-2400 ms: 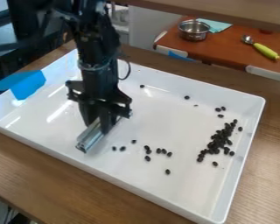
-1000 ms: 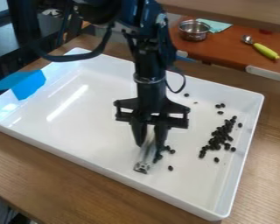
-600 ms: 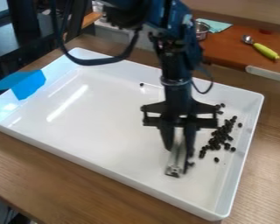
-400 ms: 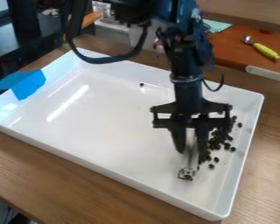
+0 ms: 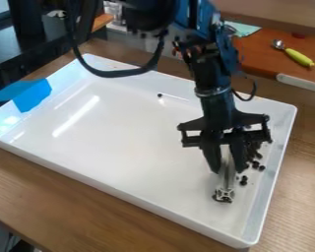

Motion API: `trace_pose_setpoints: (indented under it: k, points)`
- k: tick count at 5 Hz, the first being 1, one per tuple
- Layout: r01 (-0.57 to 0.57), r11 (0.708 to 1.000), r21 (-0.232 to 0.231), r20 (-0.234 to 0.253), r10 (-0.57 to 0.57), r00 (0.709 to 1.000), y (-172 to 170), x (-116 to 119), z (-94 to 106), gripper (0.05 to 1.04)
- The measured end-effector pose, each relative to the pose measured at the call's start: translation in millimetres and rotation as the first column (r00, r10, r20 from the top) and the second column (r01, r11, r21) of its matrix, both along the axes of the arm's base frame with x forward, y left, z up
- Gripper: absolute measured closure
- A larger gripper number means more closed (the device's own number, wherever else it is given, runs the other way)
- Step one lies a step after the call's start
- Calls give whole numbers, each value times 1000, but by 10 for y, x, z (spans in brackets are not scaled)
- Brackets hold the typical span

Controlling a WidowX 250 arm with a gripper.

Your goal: Sweep into pile

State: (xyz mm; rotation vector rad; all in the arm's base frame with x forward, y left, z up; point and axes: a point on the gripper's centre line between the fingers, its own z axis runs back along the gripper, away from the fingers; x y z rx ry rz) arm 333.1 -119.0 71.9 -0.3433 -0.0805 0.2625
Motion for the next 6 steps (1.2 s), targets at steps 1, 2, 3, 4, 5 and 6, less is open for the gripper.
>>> trace_pose_setpoints:
  k: [1,2,3,4,5,6]
  points:
    - [10,998,54,74,-14,997,75,47,-12,741]
    - [5,993,121,110,-19,994,74,52,7,741]
    - [88,975,203,-19,-86,996,528,-77,219,741]
    - [38,972,233,8,-41,999,1052,210,622,741]
    - [28,973,230,-44,-19,999,1471,254,609,741]
    - [-13,965,262,-34,22,999,2018,394,562,741]
